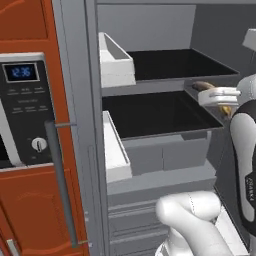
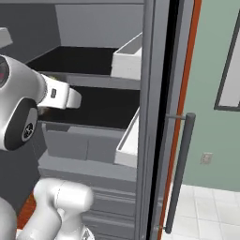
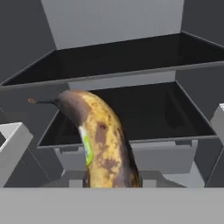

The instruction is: Pick the banana and peach from the fridge and place them inside the tupperware on the counter.

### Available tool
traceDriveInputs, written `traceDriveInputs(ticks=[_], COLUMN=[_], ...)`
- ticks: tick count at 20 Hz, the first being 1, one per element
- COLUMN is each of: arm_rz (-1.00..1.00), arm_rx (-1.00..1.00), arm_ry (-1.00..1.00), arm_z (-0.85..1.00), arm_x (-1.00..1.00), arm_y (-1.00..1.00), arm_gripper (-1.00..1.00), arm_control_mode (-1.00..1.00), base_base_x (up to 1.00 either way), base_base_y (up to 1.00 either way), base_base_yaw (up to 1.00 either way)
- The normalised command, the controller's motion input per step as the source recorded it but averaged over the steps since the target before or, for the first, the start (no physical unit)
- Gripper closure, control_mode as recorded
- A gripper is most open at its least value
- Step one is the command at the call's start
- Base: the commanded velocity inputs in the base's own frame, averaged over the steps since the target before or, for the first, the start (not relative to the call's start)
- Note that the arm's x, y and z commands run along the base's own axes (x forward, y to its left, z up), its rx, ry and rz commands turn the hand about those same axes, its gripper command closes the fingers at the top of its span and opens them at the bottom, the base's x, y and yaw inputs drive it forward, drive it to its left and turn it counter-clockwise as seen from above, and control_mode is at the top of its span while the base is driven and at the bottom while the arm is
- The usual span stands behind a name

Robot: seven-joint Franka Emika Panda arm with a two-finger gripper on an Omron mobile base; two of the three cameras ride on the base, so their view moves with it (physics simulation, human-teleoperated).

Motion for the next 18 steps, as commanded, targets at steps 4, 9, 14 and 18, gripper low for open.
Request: traceDriveInputs(ticks=[4,9,14,18], arm_rz=[0.00,0.00,0.00,0.00], arm_rx=[0.00,0.00,0.00,0.00], arm_ry=[0.00,0.00,0.00,0.00], arm_z=[0.00,0.00,0.00,0.00], arm_x=[0.00,0.00,0.00,0.00], arm_y=[0.00,0.00,0.00,0.00], arm_gripper=[1.00,1.00,1.00,1.00], arm_control_mode=[1.00,1.00,1.00,1.00], base_base_x=[-1.00,-1.00,-1.00,-1.00], base_base_y=[0.02,0.05,0.25,0.40], base_base_yaw=[0.02,0.31,0.58,0.84])
